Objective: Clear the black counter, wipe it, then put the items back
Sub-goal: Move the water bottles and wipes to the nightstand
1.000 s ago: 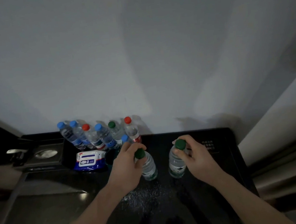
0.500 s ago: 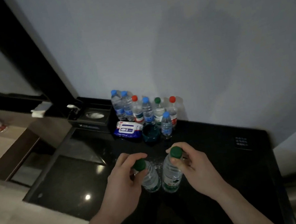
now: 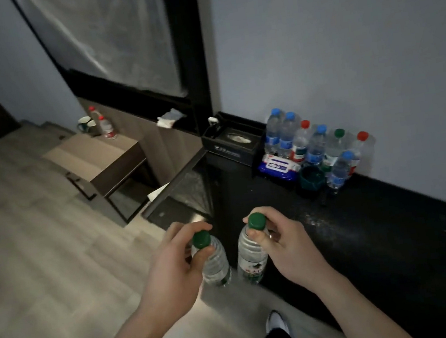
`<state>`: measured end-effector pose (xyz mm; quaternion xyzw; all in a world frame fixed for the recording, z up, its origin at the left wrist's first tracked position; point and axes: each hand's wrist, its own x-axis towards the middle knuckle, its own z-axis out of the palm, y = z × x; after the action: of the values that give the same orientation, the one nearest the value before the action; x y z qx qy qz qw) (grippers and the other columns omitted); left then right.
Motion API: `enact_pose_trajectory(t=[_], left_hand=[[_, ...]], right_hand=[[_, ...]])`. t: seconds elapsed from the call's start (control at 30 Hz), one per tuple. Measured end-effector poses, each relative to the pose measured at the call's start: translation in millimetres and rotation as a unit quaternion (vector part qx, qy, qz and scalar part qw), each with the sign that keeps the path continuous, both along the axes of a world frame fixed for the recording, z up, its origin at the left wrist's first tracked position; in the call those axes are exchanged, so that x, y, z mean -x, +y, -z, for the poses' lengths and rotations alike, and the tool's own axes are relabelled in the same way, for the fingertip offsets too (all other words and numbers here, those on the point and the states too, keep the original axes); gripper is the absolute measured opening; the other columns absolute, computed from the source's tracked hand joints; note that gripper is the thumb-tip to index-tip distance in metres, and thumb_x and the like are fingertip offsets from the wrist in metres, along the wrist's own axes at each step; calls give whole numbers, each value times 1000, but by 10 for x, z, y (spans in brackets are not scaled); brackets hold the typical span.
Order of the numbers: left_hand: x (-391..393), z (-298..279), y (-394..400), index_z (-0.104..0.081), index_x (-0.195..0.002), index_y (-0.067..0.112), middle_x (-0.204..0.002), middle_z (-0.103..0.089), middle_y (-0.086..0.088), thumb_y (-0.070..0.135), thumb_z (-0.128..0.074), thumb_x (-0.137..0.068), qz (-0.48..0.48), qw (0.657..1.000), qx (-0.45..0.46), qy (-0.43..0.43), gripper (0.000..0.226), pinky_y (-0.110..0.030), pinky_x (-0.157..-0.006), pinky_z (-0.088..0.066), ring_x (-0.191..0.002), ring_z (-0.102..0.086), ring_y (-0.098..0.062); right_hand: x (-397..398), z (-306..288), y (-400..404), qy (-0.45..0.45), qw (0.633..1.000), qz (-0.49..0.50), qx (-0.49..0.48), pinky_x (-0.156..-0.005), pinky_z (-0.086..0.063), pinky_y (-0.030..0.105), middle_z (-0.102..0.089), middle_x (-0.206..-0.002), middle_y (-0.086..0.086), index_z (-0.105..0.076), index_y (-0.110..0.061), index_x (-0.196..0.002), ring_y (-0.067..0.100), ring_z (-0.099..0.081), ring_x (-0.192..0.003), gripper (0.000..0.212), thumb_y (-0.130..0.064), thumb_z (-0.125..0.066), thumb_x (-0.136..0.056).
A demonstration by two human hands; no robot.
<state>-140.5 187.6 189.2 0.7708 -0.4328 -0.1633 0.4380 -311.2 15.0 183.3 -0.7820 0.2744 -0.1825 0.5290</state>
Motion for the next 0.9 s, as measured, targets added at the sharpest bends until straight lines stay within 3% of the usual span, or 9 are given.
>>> enact_pose_trajectory(t=[0.37, 0.7, 0.9], left_hand=[[-1114, -63, 865, -66, -118, 41, -111, -58, 17, 19, -71, -94, -109, 994, 16, -7, 33, -30, -95, -58, -107, -65, -9], [-2711, -29, 889, -66, -118, 41, -111, -58, 19, 21, -72, -94, -165, 986, -27, -21, 31, -31, -93, -59, -108, -64, -9], [-3666, -100, 841, -66, -112, 43, -108, -59, 20, 16, -73, -93, -215, 976, -29, -29, 33, -31, -91, -60, -106, -64, -6]], right_hand=[[-1509, -58, 552, -14, 991, -130, -4, -95, -57, 32, -72, -112, -9, -65, -33, -115, 6, -68, -110, 14, -30, -66, -101], [-3276, 184, 472, -19, 983, -177, -39, -93, -58, 47, -73, -109, -5, -66, -29, -118, 13, -69, -107, 18, -35, -67, -101], [-4417, 95, 301, -13, 979, -204, -20, -92, -60, 38, -71, -110, -13, -66, -34, -117, 4, -65, -110, 18, -36, -68, -100]])
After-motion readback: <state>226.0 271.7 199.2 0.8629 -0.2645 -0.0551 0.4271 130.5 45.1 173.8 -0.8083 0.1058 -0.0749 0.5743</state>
